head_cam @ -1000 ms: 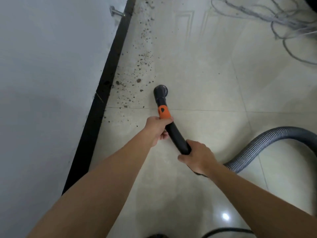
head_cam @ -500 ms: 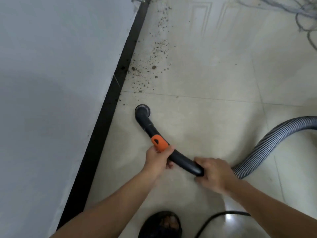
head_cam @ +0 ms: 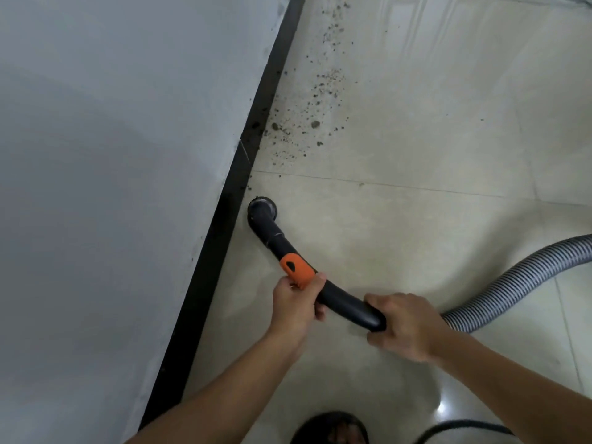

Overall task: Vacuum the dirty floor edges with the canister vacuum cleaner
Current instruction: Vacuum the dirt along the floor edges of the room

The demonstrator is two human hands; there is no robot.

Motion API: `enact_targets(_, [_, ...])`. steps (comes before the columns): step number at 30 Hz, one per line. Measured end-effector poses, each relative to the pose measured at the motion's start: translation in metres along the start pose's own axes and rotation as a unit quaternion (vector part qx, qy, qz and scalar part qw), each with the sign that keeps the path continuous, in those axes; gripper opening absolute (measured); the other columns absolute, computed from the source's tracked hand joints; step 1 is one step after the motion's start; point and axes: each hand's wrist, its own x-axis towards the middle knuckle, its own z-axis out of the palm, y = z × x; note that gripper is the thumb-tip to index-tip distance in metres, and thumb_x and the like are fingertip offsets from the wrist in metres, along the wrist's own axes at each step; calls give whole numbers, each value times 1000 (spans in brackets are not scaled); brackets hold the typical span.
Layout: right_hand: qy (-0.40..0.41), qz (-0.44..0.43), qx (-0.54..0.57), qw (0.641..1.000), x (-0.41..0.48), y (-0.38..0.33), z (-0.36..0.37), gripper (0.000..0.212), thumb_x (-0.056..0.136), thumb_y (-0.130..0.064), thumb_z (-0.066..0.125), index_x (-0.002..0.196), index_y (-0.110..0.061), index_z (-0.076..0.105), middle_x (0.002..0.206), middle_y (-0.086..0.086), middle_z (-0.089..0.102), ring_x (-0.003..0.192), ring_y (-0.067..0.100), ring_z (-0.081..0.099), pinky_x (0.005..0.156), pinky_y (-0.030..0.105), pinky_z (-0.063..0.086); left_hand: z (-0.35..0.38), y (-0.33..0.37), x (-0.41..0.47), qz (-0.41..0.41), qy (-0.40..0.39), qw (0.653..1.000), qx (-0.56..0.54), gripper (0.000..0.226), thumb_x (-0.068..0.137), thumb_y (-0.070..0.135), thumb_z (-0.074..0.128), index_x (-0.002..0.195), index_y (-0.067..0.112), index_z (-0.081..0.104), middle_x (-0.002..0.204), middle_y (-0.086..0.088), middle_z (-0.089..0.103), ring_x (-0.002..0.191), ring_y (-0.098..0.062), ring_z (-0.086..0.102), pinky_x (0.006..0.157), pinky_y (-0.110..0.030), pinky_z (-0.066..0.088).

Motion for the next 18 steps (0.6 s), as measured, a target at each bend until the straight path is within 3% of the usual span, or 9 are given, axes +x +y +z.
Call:
enact_targets(7, [13, 19, -53, 998, 54, 1, -41, 27, 76, -43, 64, 90, -35, 43, 79, -11, 55, 72, 14, 50, 54, 23, 29, 10, 34, 46, 30, 11, 999, -35, 22, 89, 20, 66, 98, 2, 57, 68, -6, 60, 45, -15, 49, 47, -28, 46])
enact_targets(12, [33, 45, -24, 998, 90, 5, -66, 25, 78, -40, 67, 92, -33, 48, 77, -11, 54, 72, 14, 51, 54, 21, 29, 23, 68, 93, 45, -2, 999, -20, 24, 87, 25, 68, 93, 5, 58, 72, -7, 60, 45, -14, 50, 50, -29, 46])
enact_targets(18, [47, 91, 15, 995, 148, 14, -111, 23, 79, -38, 68, 93, -32, 52, 83, -7, 59, 78, 19, 55, 64, 29, 37, 48, 127, 154, 49, -10, 999, -20, 25, 85, 26, 71, 88, 5, 58, 73, -8, 59, 44, -14, 47, 48, -27, 45])
